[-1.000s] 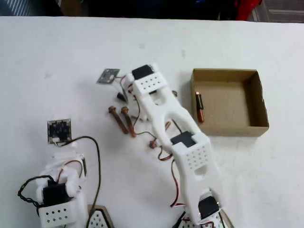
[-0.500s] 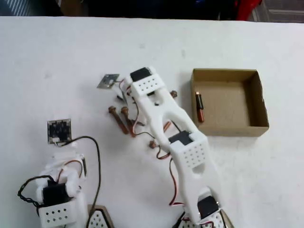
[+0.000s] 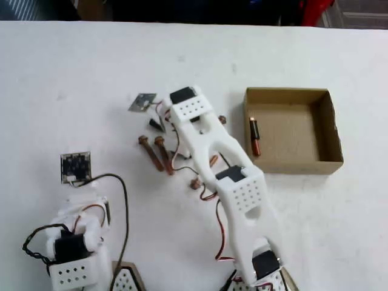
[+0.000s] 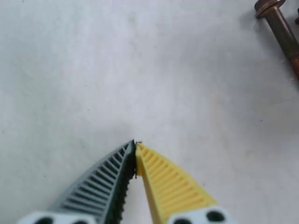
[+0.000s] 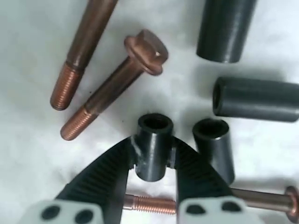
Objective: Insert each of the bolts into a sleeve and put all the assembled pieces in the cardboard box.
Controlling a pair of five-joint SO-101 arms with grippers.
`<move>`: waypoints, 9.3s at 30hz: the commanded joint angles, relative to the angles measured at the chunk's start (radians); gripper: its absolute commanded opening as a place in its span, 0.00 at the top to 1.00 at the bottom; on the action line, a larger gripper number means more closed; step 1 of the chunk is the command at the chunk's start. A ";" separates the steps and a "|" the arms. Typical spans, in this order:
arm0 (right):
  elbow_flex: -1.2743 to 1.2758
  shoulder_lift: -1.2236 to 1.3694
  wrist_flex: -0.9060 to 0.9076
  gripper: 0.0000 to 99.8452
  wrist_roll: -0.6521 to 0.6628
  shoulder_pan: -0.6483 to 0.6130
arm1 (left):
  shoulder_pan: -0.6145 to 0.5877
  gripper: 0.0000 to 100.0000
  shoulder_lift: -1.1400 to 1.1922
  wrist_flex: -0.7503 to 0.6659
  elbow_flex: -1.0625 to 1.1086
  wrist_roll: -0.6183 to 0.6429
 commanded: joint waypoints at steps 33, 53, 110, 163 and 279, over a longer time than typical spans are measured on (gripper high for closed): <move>0.397 -1.236 0.214 0.97 0.005 -0.025 | -0.012 0.98 -0.012 -0.032 -0.002 -0.008; 1.260 -1.899 -0.317 0.97 -0.216 0.236 | -0.005 0.98 -0.012 -0.052 -0.002 -0.002; 1.786 -2.356 -0.656 0.98 -0.414 0.124 | -0.005 0.98 -0.012 -0.074 -0.003 -0.002; 2.120 -2.598 -0.849 0.98 -0.456 0.173 | 0.101 0.98 0.295 0.034 -0.551 -0.025; 2.228 -2.598 -0.947 0.98 -0.448 0.173 | 0.377 0.94 2.097 -0.301 -1.343 0.781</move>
